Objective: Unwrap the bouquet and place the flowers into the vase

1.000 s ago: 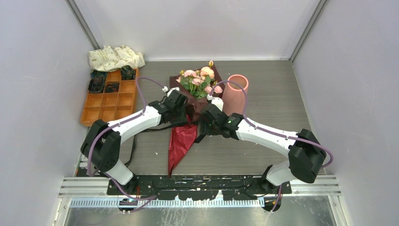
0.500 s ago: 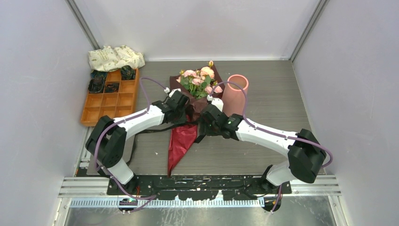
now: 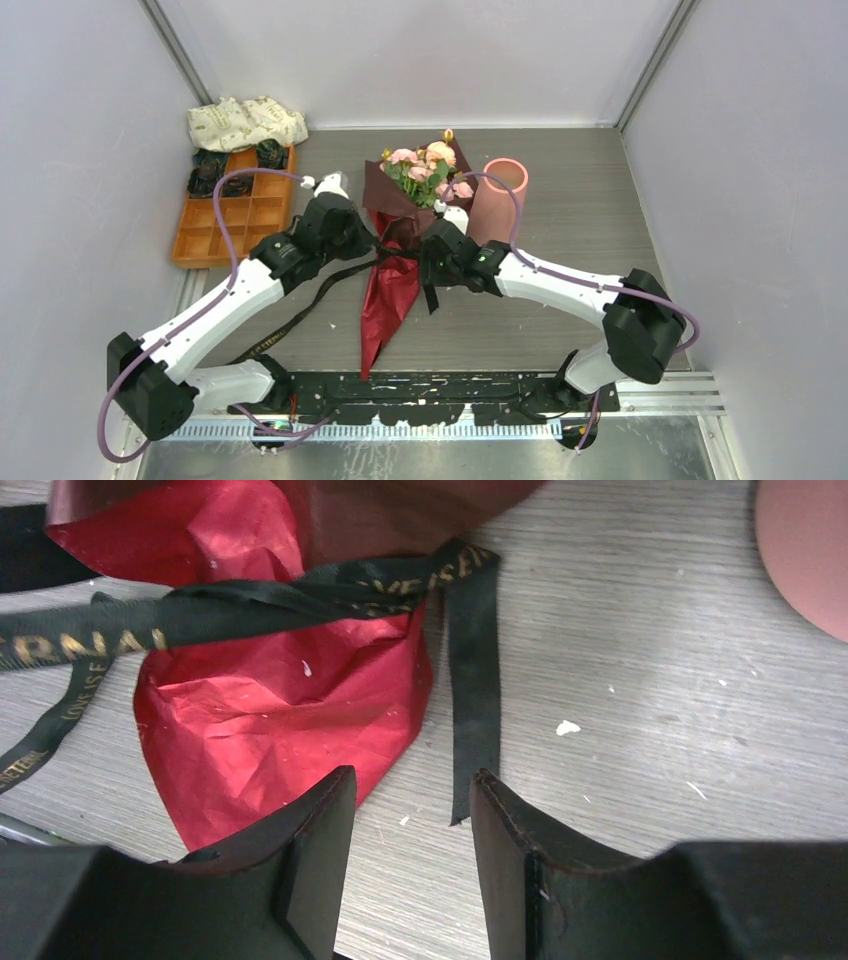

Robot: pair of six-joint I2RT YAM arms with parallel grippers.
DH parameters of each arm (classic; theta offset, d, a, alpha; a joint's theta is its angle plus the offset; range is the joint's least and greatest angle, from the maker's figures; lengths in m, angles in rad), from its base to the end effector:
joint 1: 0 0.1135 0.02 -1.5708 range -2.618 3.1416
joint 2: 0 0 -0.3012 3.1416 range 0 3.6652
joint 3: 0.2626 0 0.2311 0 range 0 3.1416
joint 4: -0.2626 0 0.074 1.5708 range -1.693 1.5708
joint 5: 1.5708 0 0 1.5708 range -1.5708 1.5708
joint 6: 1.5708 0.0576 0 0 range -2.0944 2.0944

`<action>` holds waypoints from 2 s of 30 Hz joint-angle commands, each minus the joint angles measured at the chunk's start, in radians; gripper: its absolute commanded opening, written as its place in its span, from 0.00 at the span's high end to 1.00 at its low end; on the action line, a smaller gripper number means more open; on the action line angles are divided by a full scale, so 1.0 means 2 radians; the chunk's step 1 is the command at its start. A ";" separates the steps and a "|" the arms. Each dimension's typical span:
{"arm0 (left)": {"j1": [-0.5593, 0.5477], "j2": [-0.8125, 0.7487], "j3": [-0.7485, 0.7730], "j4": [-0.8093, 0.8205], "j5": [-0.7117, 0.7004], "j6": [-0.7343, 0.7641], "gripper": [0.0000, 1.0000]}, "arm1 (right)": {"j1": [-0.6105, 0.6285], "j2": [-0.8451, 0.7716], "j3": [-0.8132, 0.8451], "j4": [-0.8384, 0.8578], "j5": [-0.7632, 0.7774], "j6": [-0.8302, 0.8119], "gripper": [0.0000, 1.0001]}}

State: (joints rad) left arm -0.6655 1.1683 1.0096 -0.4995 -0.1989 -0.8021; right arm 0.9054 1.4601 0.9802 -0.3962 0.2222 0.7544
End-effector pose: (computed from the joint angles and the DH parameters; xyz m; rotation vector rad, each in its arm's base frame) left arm 0.1919 -0.1362 0.3348 -0.2664 2.2624 -0.5793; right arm 0.1926 0.2248 0.2630 -0.0870 2.4746 0.4746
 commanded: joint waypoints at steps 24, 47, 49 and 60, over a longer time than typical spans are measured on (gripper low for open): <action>0.000 -0.229 0.106 -0.233 -0.184 0.044 1.00 | 0.008 0.159 0.175 0.021 0.025 -0.065 0.50; 0.000 -0.220 -0.012 -0.159 -0.077 0.042 0.94 | 0.004 0.201 0.241 -0.041 0.079 -0.102 0.67; 0.000 -0.216 -0.025 -0.145 -0.058 0.042 0.94 | 0.004 0.211 0.253 -0.049 0.087 -0.104 0.78; 0.000 -0.150 -0.087 -0.034 0.018 0.038 0.87 | 0.004 0.094 0.191 -0.059 0.140 -0.079 0.99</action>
State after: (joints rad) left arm -0.6655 0.8082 0.8524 -0.7422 -0.2516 -0.7265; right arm 0.9154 1.8408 1.4136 -0.5198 0.4221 0.5594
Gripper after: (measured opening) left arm 0.109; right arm 0.033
